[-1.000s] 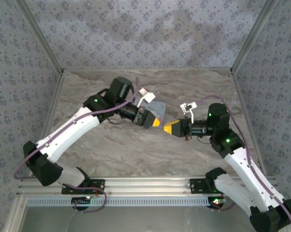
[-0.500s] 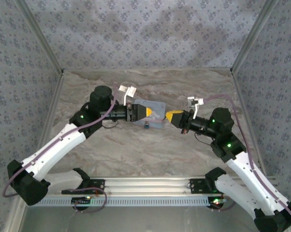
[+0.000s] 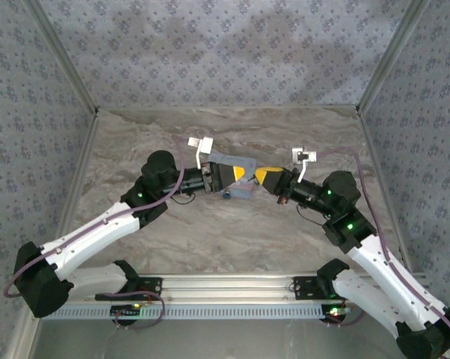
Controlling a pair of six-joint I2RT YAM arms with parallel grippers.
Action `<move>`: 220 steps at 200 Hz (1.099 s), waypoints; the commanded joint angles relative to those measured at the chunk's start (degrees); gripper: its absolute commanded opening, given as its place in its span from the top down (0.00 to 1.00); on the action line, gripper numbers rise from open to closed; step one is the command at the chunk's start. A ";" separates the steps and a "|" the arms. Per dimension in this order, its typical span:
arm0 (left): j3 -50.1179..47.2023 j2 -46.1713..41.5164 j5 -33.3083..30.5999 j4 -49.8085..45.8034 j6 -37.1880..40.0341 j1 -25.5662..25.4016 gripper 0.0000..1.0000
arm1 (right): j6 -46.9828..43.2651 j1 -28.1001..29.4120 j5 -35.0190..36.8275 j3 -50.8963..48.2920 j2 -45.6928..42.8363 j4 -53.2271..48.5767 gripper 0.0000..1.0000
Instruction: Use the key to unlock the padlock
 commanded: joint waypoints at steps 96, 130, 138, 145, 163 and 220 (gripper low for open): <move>1.69 3.53 0.60 7.72 -0.85 -3.33 0.54 | 6.54 0.95 8.00 -4.61 -2.30 13.30 1.00; 1.87 4.29 0.79 9.00 -1.12 -3.82 0.57 | 7.80 1.12 7.38 -5.57 -1.96 15.14 1.00; 1.87 4.48 0.79 9.38 -1.24 -3.78 0.57 | 7.98 1.21 7.28 -5.75 -2.01 15.39 1.00; 1.82 4.62 0.92 9.89 -1.41 -3.90 0.57 | 8.08 1.28 7.35 -5.89 -2.01 15.47 1.00; 2.43 5.33 1.49 10.23 -1.46 -4.13 0.58 | 8.33 1.39 7.52 -6.18 -2.10 15.94 1.00; 3.19 5.81 1.45 10.10 -1.05 -4.39 0.80 | 8.38 1.50 7.26 -6.89 -2.10 16.22 1.00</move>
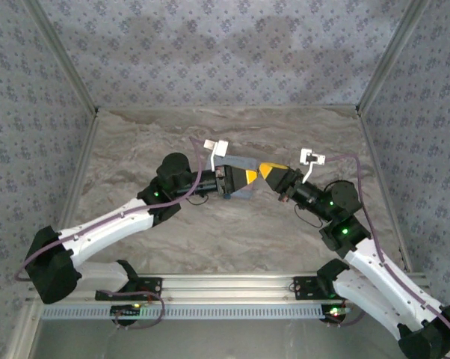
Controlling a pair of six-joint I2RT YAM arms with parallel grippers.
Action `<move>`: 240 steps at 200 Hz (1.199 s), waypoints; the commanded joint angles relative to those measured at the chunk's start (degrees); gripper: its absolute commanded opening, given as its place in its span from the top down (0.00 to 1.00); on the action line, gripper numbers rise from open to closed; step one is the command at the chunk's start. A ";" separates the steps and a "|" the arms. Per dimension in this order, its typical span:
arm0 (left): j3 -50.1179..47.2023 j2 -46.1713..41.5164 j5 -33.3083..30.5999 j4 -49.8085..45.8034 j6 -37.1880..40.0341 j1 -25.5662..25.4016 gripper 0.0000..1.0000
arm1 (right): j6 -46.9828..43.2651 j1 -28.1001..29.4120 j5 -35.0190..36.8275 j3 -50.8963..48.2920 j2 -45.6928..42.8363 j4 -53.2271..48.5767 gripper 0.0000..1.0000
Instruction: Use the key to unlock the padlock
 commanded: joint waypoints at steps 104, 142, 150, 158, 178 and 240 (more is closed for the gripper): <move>3.27 -1.73 1.30 1.04 1.81 -0.48 1.00 | 0.68 0.39 0.36 -1.79 -1.89 0.95 1.00; 9.74 -2.52 1.23 -19.31 9.45 0.23 1.00 | -6.32 -0.79 -3.12 2.87 -3.38 -16.59 0.61; 11.60 -2.19 2.03 -24.39 10.91 0.92 1.00 | -7.64 -1.87 -3.00 3.88 -4.00 -20.92 0.55; 13.40 -1.45 3.71 -29.09 12.05 1.73 1.00 | -8.65 -3.39 -3.77 5.04 -4.18 -24.71 0.52; 18.03 1.08 7.32 -41.79 15.62 3.69 1.00 | -10.65 -8.29 -8.02 7.96 -3.21 -32.45 0.45; 25.71 6.12 11.65 -61.65 25.48 4.59 1.00 | -21.83 -14.29 -8.02 11.14 2.45 -45.73 0.34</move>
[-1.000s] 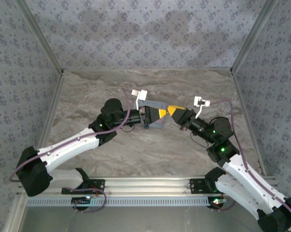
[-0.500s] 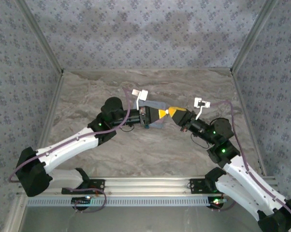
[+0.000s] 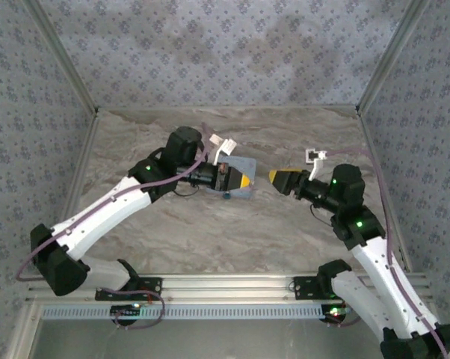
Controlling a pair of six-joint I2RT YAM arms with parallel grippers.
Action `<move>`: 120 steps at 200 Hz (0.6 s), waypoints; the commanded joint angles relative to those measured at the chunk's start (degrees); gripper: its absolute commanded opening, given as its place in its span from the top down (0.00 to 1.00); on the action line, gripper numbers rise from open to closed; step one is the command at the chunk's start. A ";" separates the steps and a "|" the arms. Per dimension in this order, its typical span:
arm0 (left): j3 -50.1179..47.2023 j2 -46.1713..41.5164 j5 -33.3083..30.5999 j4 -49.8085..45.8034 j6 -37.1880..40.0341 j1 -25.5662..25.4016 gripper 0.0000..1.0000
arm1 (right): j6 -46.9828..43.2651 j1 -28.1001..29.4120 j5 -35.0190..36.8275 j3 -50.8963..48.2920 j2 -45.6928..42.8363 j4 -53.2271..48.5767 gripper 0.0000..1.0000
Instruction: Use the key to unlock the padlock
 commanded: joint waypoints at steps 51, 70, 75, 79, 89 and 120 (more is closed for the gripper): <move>7.03 2.88 8.08 -12.49 8.38 0.49 1.00 | 5.97 -3.28 -21.68 -3.66 3.72 13.47 0.44; 7.33 3.25 10.04 -11.51 8.07 0.42 1.00 | 7.05 0.08 -22.54 -4.50 3.33 16.85 0.44; 7.39 3.30 10.38 -11.11 7.93 0.49 1.00 | 6.63 1.39 -22.16 -4.53 3.16 17.23 0.44; 7.40 3.31 10.65 -10.94 7.88 0.42 1.00 | 6.13 2.44 -21.72 -4.47 3.05 17.03 0.43; 7.45 3.20 10.90 -10.35 7.71 0.37 1.00 | 4.55 4.88 -20.92 -4.00 2.92 16.14 0.44; 7.70 3.07 11.93 -9.54 7.45 0.01 1.00 | 4.90 6.99 -19.69 -4.07 2.87 18.23 0.47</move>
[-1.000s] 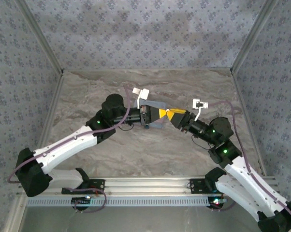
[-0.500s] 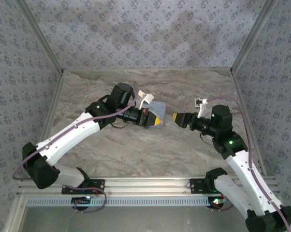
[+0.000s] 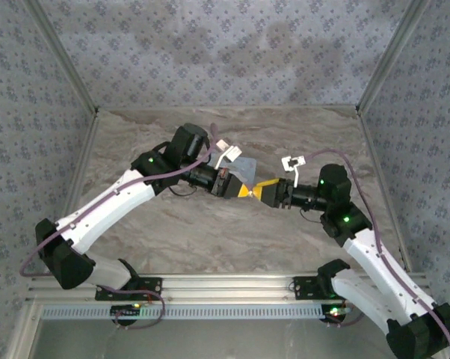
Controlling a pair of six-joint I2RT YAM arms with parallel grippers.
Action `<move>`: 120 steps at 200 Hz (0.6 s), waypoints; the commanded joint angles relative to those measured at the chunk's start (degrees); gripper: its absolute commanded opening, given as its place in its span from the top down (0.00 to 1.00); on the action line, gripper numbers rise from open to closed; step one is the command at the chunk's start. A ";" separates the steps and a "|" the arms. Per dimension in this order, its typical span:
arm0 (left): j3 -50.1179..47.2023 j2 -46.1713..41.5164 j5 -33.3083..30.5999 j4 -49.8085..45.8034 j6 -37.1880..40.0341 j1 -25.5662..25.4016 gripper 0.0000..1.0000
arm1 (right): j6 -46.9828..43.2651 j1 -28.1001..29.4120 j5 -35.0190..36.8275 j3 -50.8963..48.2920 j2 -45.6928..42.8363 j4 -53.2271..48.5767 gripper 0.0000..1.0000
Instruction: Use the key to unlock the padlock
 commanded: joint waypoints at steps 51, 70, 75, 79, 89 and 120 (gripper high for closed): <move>1.29 -0.43 2.43 1.93 1.02 -0.37 1.00 | 0.70 2.67 -3.02 0.95 0.42 5.71 0.62; 1.38 -0.45 2.50 1.90 1.19 -0.27 1.00 | 0.46 2.76 -3.47 1.03 0.39 5.52 0.62; 1.38 -0.44 2.50 1.86 1.28 -0.30 1.00 | 0.38 2.81 -3.60 0.96 0.41 5.40 0.62; 1.44 -0.47 2.50 1.88 1.32 -0.26 1.00 | 0.33 2.76 -3.84 0.94 0.46 5.47 0.62; 1.59 -0.46 2.50 1.69 1.45 -0.17 1.00 | 0.17 2.84 -4.27 0.94 0.28 5.11 0.65; 1.47 -0.46 2.84 1.75 1.71 -0.06 1.00 | -1.14 2.72 -4.35 1.10 -0.17 3.21 0.81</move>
